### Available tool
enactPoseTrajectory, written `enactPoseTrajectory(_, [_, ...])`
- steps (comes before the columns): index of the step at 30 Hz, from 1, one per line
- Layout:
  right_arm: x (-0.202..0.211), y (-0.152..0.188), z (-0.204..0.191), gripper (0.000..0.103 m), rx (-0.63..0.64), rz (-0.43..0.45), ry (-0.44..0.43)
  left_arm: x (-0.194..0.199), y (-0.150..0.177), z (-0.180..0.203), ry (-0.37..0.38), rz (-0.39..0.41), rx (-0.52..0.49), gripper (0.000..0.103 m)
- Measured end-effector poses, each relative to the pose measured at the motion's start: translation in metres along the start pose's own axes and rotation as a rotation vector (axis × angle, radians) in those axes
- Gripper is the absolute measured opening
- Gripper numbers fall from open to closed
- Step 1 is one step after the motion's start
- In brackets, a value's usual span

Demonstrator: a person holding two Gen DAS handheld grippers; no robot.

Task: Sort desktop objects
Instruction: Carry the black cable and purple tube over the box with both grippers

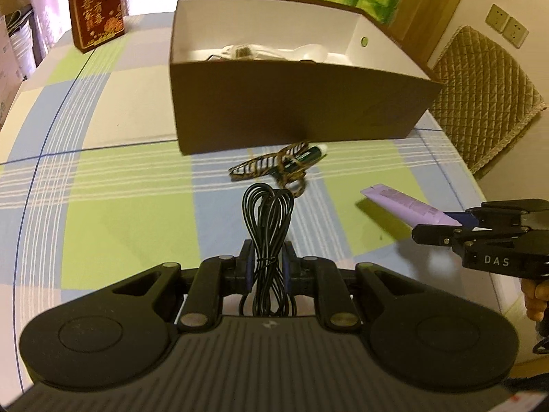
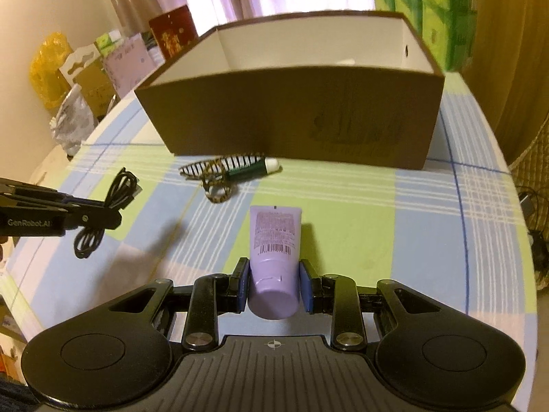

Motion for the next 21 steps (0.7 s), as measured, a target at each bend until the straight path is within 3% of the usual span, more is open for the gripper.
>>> enactPoseTrajectory(10, [0.021, -0.023, -0.001, 0.027, 0.011, 0.092, 0.004, 0.010, -0.023, 0.012, 0.031, 0.053, -0.029, 0.012])
enactPoseTrajectory(21, [0.044, -0.074, 0.007, 0.027, 0.009, 0.228, 0.019, 0.021, -0.081, 0.022, 0.054, 0.164, -0.090, 0.012])
Point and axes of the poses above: each gripper's, at about its wrist camera, not at the fingertips, and x roughly against the way its jaws point, z to its right, y to its underside, the point moved 4 cm from there along -x, roughly the way its jaws point, and after that the axes turned 8 degrees about y, right-handed, at the moved point
